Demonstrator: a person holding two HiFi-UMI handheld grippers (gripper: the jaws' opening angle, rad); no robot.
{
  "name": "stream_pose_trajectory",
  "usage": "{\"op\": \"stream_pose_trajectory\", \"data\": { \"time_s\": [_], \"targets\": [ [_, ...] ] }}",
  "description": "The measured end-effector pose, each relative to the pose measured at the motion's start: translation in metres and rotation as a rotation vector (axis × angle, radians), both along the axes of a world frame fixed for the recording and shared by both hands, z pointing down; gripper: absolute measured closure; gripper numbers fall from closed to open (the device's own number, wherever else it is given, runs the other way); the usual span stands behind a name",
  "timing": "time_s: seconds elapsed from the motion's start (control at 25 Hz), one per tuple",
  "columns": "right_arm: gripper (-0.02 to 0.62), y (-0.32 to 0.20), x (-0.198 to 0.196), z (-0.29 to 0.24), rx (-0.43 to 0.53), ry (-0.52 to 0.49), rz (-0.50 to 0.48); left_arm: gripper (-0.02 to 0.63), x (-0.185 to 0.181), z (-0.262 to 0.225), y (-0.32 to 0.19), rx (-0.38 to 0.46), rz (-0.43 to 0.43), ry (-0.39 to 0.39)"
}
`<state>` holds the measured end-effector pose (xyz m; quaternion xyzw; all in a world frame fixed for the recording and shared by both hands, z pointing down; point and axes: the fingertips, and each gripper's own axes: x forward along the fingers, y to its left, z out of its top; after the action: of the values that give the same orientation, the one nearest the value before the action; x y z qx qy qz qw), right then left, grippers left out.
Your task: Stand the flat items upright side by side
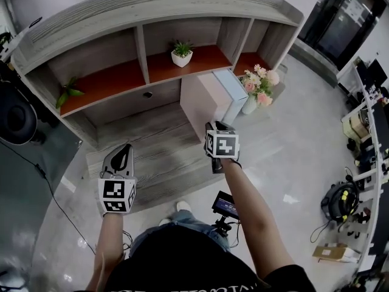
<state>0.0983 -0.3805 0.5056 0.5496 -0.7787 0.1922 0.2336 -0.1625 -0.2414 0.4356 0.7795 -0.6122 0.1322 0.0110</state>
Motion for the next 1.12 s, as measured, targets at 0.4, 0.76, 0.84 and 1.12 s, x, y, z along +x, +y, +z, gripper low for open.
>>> {"op": "stream_pose_trajectory", "data": {
  "time_s": [0.4, 0.76, 0.84, 1.12],
  "targets": [
    [0.459, 0.004, -0.001, -0.002, -0.011, -0.023, -0.039, 0.595, 0.002, -0.008, -0.004, 0.025, 0.002, 0.002],
    [0.459, 0.028, 0.004, -0.025, 0.006, -0.074, -0.043, 0.595, 0.012, -0.024, -0.006, 0.065, 0.048, 0.014],
    [0.466, 0.037, 0.005, -0.033, 0.019, -0.065, -0.057, 0.595, 0.015, -0.026, -0.005, 0.069, 0.066, 0.018],
    [0.468, 0.070, 0.008, -0.064, 0.089, -0.017, -0.117, 0.595, 0.023, -0.031, -0.002, 0.079, 0.115, 0.025]
  ]
}}
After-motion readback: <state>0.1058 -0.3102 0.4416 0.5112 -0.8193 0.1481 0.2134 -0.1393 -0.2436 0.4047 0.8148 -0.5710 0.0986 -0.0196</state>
